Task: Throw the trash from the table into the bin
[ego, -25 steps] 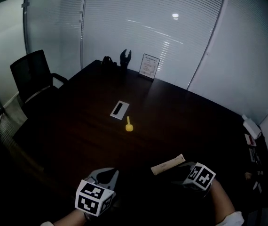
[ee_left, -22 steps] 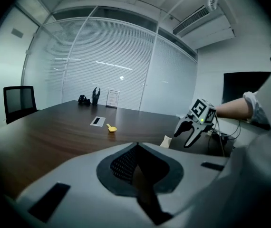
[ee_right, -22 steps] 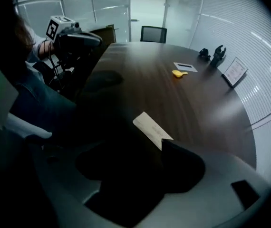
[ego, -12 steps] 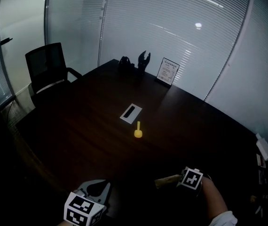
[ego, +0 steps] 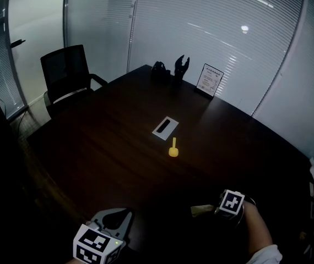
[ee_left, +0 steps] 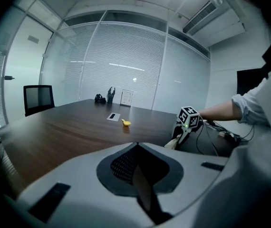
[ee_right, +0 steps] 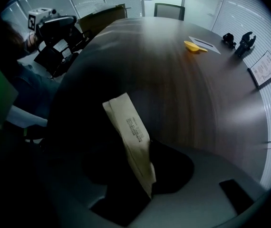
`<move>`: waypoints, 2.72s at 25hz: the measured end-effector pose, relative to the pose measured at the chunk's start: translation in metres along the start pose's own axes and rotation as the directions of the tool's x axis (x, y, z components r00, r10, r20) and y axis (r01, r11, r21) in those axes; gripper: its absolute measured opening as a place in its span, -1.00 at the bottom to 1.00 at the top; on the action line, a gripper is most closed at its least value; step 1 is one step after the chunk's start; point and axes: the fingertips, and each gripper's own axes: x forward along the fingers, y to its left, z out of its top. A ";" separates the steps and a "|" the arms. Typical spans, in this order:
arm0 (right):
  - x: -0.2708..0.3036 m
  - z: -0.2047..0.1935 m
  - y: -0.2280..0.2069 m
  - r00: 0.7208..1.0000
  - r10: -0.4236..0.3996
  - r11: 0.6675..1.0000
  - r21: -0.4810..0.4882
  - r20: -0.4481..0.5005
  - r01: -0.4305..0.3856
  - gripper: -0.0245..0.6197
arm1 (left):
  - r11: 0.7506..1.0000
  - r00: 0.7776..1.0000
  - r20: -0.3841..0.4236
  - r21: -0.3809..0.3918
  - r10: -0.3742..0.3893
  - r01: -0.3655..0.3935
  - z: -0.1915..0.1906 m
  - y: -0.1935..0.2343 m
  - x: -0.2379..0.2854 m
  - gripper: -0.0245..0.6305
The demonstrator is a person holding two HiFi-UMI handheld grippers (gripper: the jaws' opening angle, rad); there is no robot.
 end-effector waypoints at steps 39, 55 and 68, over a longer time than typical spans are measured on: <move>0.023 -0.354 0.507 0.709 -0.705 0.165 0.977 0.024 0.131 -0.80 | 0.238 0.358 -0.546 0.279 -0.758 0.930 -0.217 -0.554 -0.068 -0.93; 0.286 -0.387 0.478 0.747 -0.664 0.015 0.999 0.031 -0.028 -0.40 | 0.163 0.300 -0.580 0.277 -0.757 0.947 -0.361 -0.593 -0.013 -0.93; 0.057 -0.373 0.498 0.500 -0.848 -0.177 0.983 -0.176 0.045 -0.12 | 0.183 0.303 -0.500 0.275 -0.811 0.944 -0.249 -0.600 -0.055 -0.93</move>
